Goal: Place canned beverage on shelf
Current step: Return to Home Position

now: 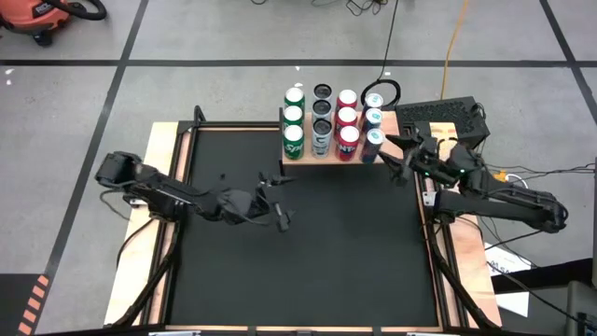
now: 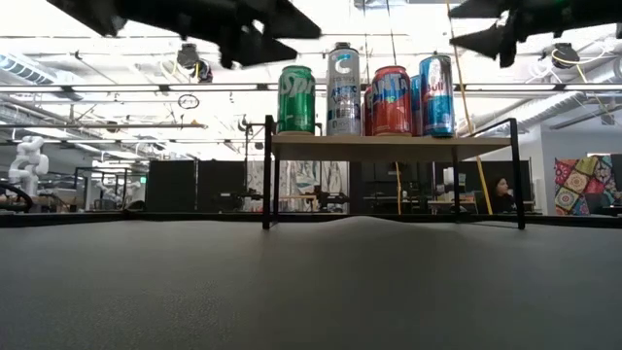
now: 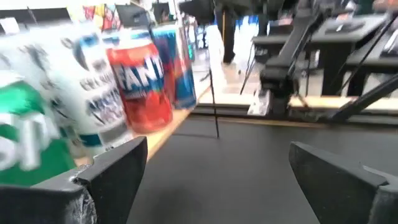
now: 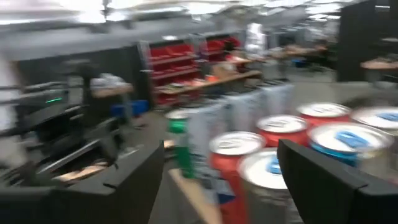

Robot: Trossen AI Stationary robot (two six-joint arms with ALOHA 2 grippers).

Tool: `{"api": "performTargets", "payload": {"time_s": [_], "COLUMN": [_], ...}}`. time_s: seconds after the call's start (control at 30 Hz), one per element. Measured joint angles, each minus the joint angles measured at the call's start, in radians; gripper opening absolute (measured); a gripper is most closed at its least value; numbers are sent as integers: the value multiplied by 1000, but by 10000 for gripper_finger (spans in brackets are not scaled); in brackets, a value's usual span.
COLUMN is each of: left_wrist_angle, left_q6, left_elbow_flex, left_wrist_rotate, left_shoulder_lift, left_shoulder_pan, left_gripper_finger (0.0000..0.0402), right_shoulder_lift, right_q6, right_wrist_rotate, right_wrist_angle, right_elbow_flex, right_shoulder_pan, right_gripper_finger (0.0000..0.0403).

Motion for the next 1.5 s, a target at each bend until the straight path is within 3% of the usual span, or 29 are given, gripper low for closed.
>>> {"api": "performTargets", "payload": {"time_s": [0.13, 0.27, 0.57, 0.8, 1.17, 1.3, 1.5], "left_wrist_angle": [2, -3, -7, -13, -230, -297, -230], "left_q6": [15, 36, 58, 57, 27, 27, 11], "left_elbow_flex": [-89, -189, -394, -535, -572, -578, -683], "left_wrist_rotate": [0, 2, 18, 41, 126, 129, 132], "left_shoulder_lift": [-153, -303, -655, -869, -1110, -1136, -1160], "left_shoulder_pan": [-2, -2, 6, 41, 42, 46, 57], "left_gripper_finger": [368, 313, 136, 10, 11, 11, 11], "right_shoulder_lift": [-64, -88, -64, -153, -413, -414, -419], "right_q6": [-15, -40, -119, -116, -92, -72, -68], "right_wrist_rotate": [-135, -223, -165, -83, -57, -32, -28], "right_wrist_angle": [-29, -79, -124, -258, -264, -277, -181], "right_elbow_flex": [0, 0, -2, -4, -161, -199, -270], "right_shoulder_pan": [44, 127, 367, 431, 449, 449, 449], "right_gripper_finger": [268, 211, 86, 43, 40, 40, 40]}}
